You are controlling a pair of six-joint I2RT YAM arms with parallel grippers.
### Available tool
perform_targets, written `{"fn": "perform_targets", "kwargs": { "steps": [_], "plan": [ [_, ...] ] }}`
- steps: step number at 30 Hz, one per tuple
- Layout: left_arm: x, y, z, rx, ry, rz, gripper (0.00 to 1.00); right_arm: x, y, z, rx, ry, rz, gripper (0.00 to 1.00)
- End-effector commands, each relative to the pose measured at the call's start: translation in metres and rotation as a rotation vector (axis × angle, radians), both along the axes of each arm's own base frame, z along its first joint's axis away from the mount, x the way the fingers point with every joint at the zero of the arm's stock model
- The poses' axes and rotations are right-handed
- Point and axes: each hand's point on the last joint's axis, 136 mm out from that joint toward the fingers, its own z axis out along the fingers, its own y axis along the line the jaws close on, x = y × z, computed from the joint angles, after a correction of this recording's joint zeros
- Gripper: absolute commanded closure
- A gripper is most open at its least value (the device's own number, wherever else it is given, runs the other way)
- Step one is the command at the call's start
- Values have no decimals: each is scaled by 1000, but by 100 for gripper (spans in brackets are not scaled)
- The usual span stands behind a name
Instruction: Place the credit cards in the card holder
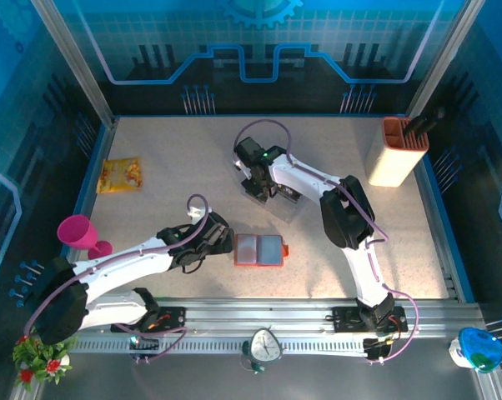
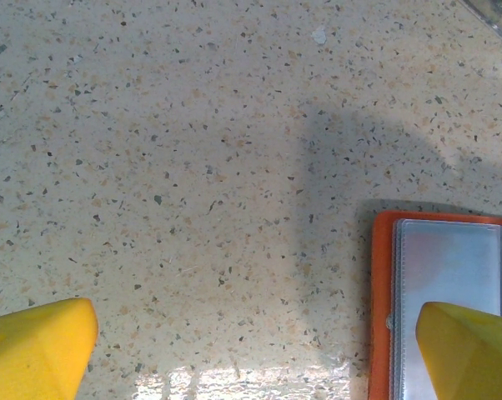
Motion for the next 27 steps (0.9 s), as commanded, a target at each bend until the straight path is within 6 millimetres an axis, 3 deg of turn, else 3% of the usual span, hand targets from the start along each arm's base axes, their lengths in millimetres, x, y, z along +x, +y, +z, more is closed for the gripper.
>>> {"fn": "perform_targets", "kwargs": {
  "steps": [1, 8, 12, 23, 27],
  "plan": [
    [4, -4, 4, -5, -1, -10, 1, -3, 8, 5, 3, 2, 23, 81],
    [4, -5, 5, -7, 0, -13, 1, -6, 9, 8, 11, 6, 37, 100],
    [4, -5, 6, -8, 0, -16, 1, -8, 11, 19, 33, 0, 50, 100],
    [6, -2, 13, -3, -33, -18, 1, -33, 22, 100, 210, -79, 71, 100],
    [8, -3, 16, -5, -49, -25, 1, -47, 21, 117, 317, -89, 41, 100]
  ]
}}
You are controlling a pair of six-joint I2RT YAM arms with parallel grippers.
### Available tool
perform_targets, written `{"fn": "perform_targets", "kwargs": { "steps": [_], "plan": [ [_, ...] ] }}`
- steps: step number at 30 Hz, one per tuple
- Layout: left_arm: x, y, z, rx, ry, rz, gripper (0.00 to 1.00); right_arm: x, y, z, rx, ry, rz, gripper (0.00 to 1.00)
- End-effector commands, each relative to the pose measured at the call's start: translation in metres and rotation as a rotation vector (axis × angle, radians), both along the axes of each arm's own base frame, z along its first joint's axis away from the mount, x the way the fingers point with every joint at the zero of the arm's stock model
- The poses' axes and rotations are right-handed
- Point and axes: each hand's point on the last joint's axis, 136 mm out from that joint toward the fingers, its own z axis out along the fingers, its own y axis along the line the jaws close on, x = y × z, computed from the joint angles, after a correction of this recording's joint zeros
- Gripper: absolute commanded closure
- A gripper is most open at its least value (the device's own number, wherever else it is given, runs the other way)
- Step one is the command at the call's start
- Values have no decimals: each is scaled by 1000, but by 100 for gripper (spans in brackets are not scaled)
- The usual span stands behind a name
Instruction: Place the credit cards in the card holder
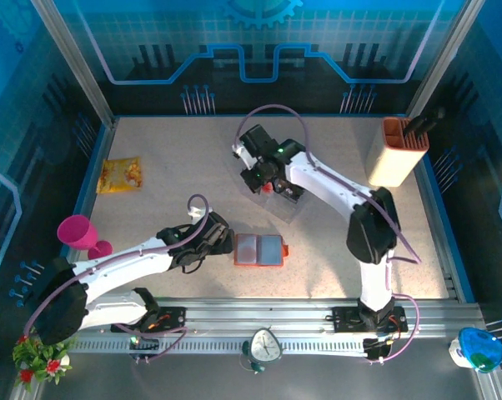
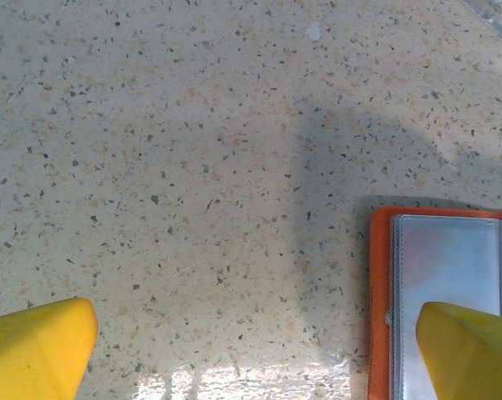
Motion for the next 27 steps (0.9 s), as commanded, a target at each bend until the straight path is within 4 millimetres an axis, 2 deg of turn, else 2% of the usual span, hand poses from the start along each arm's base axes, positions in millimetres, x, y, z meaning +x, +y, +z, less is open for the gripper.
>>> {"fn": "perform_targets", "kwargs": {
  "steps": [1, 7, 12, 14, 20, 27],
  "plan": [
    [9, -3, 16, -17, -48, 0, 1, -21, 4, 17, 128, 17, -17, 100],
    [7, -20, 10, -44, 11, -57, 1, -48, -12, 26, 380, 41, -123, 100],
    [4, -38, 0, -43, 80, -120, 1, -75, -29, 16, 602, 90, -223, 100],
    [3, -42, -4, -18, 94, -141, 1, -85, -38, 9, 664, 107, -269, 100],
    [-3, -48, -11, 47, 99, -183, 1, -113, -55, -28, 788, 182, -372, 100],
    [-12, -46, -27, 90, 133, -190, 1, -125, -62, -56, 907, 226, -450, 100]
  ]
}}
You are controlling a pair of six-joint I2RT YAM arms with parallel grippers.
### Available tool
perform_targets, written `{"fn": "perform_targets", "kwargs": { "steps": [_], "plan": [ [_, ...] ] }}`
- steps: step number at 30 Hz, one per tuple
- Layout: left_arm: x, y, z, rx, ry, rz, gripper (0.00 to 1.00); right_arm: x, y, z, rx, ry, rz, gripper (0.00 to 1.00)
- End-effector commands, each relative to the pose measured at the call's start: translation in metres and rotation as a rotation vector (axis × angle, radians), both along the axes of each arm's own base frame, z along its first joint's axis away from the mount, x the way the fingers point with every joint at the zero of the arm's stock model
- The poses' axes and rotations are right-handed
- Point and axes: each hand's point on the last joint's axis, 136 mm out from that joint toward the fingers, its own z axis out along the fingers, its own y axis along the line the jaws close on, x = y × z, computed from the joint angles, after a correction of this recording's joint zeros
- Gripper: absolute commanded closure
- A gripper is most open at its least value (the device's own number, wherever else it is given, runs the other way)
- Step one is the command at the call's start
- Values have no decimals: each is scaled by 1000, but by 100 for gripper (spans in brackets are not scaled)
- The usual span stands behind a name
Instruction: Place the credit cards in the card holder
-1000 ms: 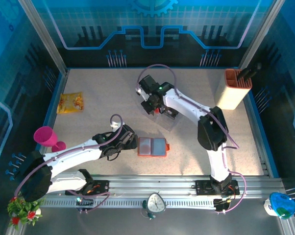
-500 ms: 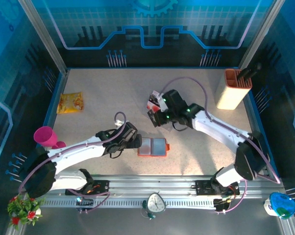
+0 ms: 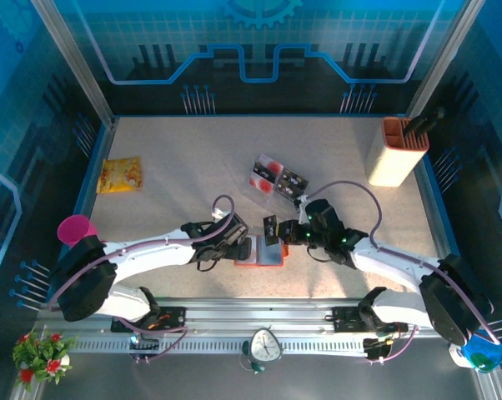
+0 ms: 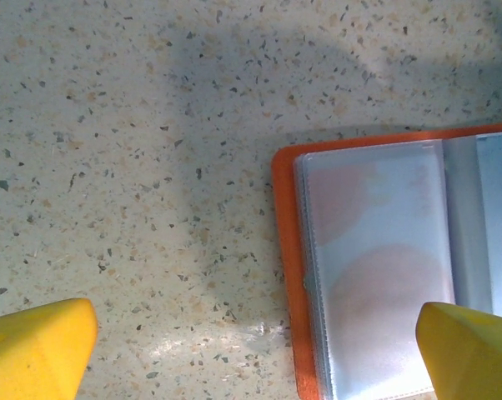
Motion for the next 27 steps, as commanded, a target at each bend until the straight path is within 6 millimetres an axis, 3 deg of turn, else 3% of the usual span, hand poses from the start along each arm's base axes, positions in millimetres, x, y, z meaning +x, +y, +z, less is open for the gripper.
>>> {"fn": "perform_targets", "kwargs": {
  "steps": [1, 14, 27],
  "plan": [
    [-3, 3, -6, 50, 14, -16, 1, 7, 8, 17, 156, -33, -49, 100],
    [-15, 27, -28, 134, 51, 32, 1, -5, 26, -8, 168, -13, -42, 100],
    [-20, 33, -39, 158, 73, 46, 1, -8, 26, -22, 131, -18, -56, 100]
  ]
}}
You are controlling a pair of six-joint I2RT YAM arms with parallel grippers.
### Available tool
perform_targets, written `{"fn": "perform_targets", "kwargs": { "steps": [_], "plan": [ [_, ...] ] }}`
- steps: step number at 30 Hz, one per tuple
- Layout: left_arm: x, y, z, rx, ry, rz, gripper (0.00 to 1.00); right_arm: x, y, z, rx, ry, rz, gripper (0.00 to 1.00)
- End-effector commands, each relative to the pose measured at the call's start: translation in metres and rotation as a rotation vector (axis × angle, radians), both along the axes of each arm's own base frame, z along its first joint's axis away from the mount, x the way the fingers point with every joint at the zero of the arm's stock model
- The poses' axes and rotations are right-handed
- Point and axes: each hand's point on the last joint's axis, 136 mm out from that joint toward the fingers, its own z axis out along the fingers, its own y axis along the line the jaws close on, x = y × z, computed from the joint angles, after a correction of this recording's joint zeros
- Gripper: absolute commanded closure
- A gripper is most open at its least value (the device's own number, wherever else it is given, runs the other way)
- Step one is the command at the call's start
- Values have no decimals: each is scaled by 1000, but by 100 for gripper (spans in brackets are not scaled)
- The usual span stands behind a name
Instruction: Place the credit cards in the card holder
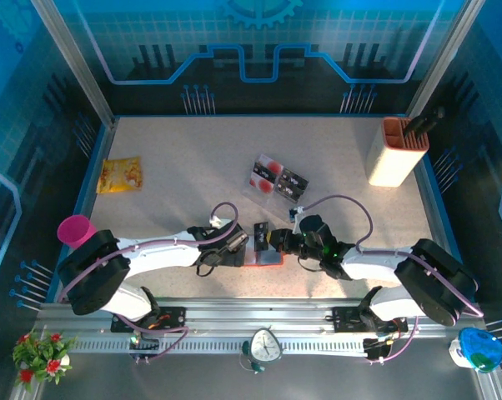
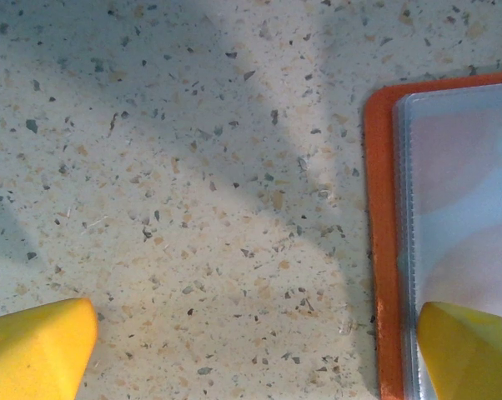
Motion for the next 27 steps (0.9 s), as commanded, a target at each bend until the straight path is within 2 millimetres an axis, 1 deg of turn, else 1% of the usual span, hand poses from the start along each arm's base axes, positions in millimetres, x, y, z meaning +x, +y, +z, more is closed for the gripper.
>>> {"fn": "perform_targets", "kwargs": {
  "steps": [1, 9, 27],
  "plan": [
    [-8, 11, -11, 48, 24, 12, 1, 1, -1, -2, -4, -21, -22, 100],
    [-10, 12, -14, 47, 32, 16, 1, -2, 0, -10, -8, -11, -20, 100],
    [-12, 13, -18, 47, 39, 19, 1, -9, 4, -22, -26, 7, -19, 100]
  ]
}}
